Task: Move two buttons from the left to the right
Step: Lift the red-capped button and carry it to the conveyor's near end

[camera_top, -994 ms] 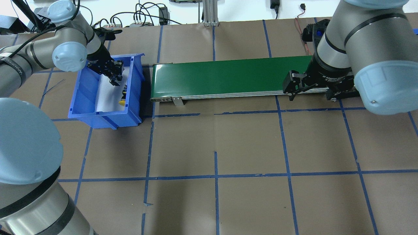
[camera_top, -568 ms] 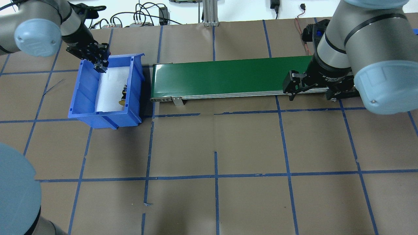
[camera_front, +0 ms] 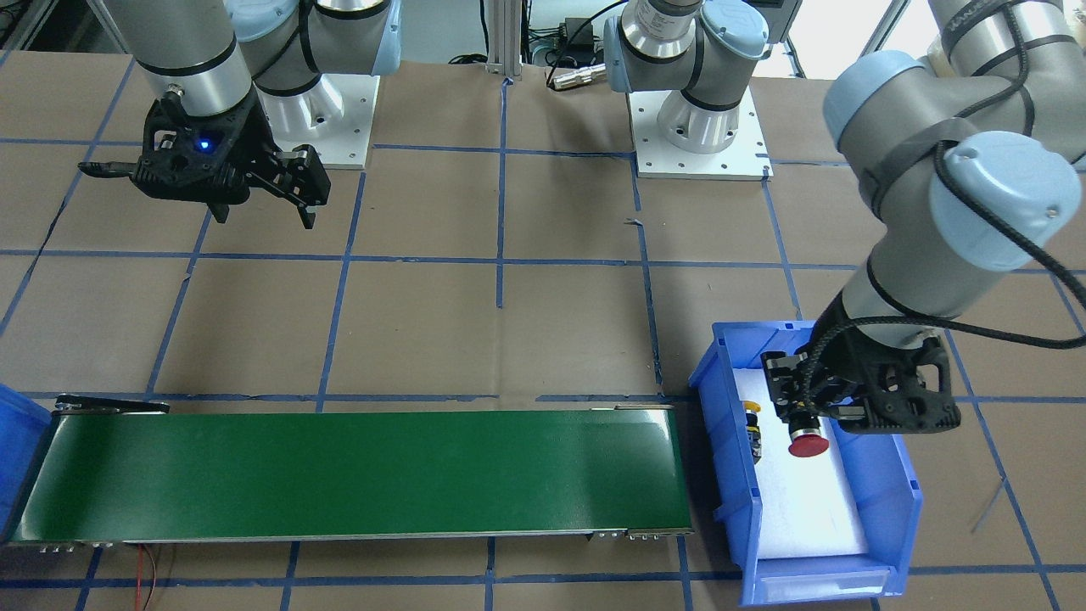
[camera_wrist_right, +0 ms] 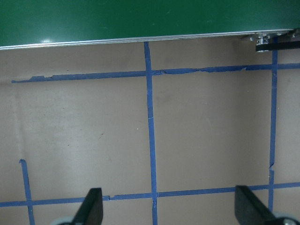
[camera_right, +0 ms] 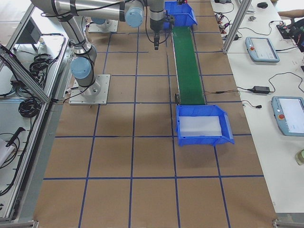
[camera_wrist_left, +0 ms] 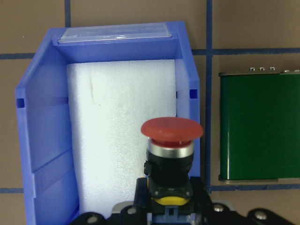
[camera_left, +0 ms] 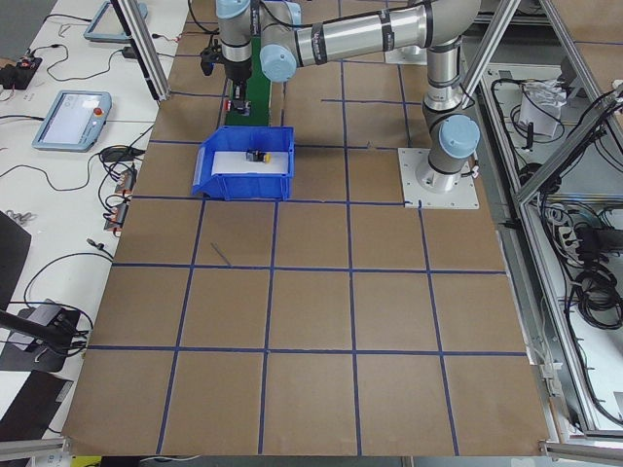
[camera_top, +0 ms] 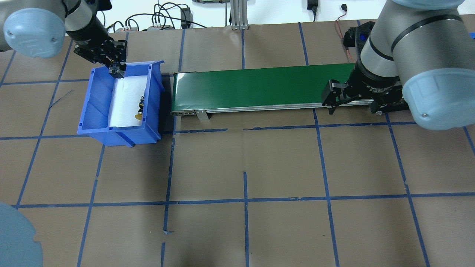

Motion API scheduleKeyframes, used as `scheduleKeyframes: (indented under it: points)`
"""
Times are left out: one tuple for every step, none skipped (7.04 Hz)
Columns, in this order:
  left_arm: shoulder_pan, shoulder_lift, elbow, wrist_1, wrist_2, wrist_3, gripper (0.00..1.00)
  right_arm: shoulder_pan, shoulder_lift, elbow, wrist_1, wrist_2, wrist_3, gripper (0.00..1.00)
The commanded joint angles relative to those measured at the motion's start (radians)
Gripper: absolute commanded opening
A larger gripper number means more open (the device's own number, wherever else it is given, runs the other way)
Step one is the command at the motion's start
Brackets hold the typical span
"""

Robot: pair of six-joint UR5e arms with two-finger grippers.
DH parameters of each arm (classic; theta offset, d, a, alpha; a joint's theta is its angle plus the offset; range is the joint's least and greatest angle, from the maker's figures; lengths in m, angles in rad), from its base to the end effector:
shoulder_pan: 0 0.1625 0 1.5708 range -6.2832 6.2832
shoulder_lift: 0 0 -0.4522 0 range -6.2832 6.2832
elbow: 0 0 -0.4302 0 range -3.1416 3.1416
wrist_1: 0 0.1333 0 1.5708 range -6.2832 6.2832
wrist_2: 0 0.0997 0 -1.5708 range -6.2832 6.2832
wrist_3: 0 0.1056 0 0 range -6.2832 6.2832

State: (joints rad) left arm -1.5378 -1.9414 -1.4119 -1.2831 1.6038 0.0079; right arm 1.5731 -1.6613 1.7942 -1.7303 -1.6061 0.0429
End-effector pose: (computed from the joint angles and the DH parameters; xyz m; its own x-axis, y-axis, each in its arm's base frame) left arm -0.1069 -0.6957 0.3959 -0.9991 -0.0276 -0.0335 -0.0250 0.9968 -0.0756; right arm 0.1307 -0.4877 0.4530 -0.9986 0.0415 0.0341 0.0406 0.9988 -0.0281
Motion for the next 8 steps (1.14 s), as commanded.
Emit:
scheduleKeyframes:
  points:
    - [-0.086, -0.086, 0.034, 0.066, 0.008, -0.138, 0.27, -0.001, 0.000, -0.001, -0.003, 0.000, 0.000, 1.00]
    - [-0.111, -0.121, 0.034, 0.112, 0.008, -0.170, 0.27, -0.001, 0.000, 0.001, -0.003, 0.000, 0.000, 1.00]
    - [-0.131, -0.152, 0.034, 0.151, 0.008, -0.196, 0.27, -0.001, 0.000, 0.001, -0.003, 0.000, 0.000, 1.00]
    - [-0.139, -0.174, 0.034, 0.178, 0.005, -0.207, 0.27, 0.001, 0.000, 0.004, -0.003, 0.000, 0.000, 1.00]
    - [-0.140, -0.179, 0.034, 0.189, -0.002, -0.213, 0.27, 0.001, 0.000, 0.005, -0.005, 0.000, 0.000, 1.00]
    - [-0.142, -0.183, 0.033, 0.189, -0.004, -0.216, 0.27, 0.001, 0.000, 0.007, -0.003, 0.000, 0.000, 1.00]
    - [-0.146, -0.189, 0.034, 0.192, -0.002, -0.223, 0.33, -0.001, 0.000, 0.005, -0.003, 0.000, 0.000, 1.00]
    - [-0.147, -0.189, 0.034, 0.194, -0.001, -0.224, 0.62, -0.001, 0.000, 0.007, -0.003, 0.000, 0.000, 1.00]
